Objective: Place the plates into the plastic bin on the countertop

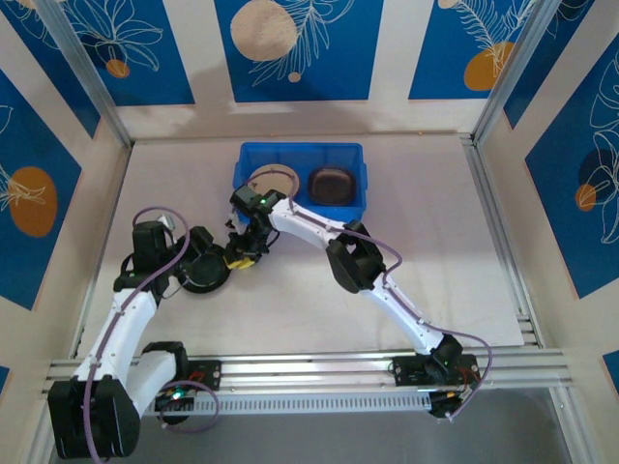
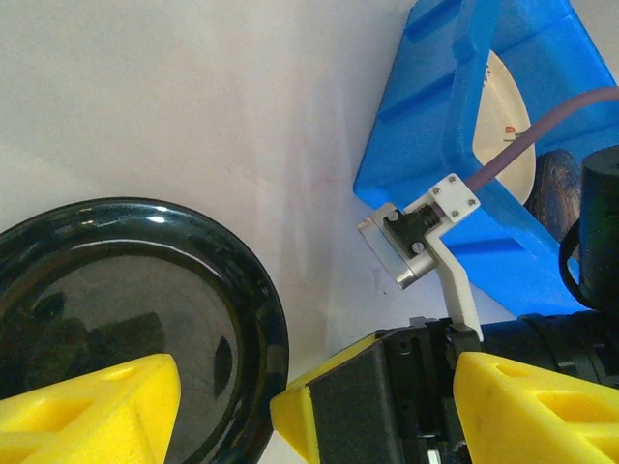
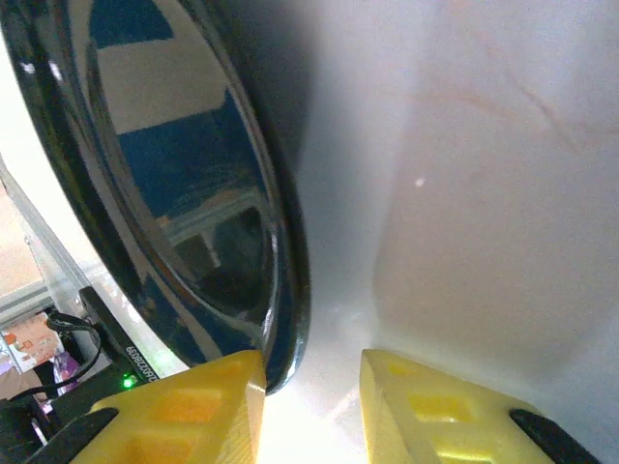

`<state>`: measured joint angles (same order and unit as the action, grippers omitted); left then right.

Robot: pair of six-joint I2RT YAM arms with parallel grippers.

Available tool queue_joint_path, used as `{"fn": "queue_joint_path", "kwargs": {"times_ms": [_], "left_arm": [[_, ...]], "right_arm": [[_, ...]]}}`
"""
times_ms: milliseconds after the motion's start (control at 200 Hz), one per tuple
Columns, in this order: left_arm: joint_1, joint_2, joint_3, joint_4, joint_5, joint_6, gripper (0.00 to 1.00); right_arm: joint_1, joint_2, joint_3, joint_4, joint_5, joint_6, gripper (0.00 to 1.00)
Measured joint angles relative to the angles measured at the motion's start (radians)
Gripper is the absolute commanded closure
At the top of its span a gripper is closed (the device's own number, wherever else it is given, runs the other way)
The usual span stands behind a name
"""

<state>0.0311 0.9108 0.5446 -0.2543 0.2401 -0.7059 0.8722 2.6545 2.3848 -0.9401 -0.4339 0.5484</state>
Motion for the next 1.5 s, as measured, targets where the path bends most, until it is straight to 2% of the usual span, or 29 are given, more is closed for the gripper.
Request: {"fn": "queue_joint_path", "kwargs": {"times_ms": [390,530,570,675,735,1095,1501], "left_arm": [[0.002,0.003,-0.021,0.008,0.022,0.0,0.26],[0.003,0.003,-0.027,0.011,0.022,0.002,0.25],[0.004,0.003,-0.029,0.011,0.022,0.004,0.25],[0.005,0.003,-0.034,0.01,0.022,0.006,0.25],[0.006,0.003,-0.034,0.011,0.022,0.007,0.25],[0.011,0.002,-0.021,-0.01,0.034,0.037,0.25],[0.013,-0.012,0.175,-0.101,0.028,0.13,0.25]], "right_arm": [[-0.005,0.056,0.08,0.007,-0.047,0.03,0.7],[-0.011,0.074,0.101,0.008,-0.069,0.042,0.75],[-0.011,0.077,0.104,0.009,-0.073,0.042,0.78],[-0.011,0.085,0.119,0.012,-0.081,0.048,0.95],[-0.011,0.088,0.123,0.011,-0.085,0.054,1.0],[-0.006,0.066,0.086,0.014,-0.06,0.044,1.0],[0.004,-0.227,-0.172,0.027,0.063,-0.005,1.0]]}}
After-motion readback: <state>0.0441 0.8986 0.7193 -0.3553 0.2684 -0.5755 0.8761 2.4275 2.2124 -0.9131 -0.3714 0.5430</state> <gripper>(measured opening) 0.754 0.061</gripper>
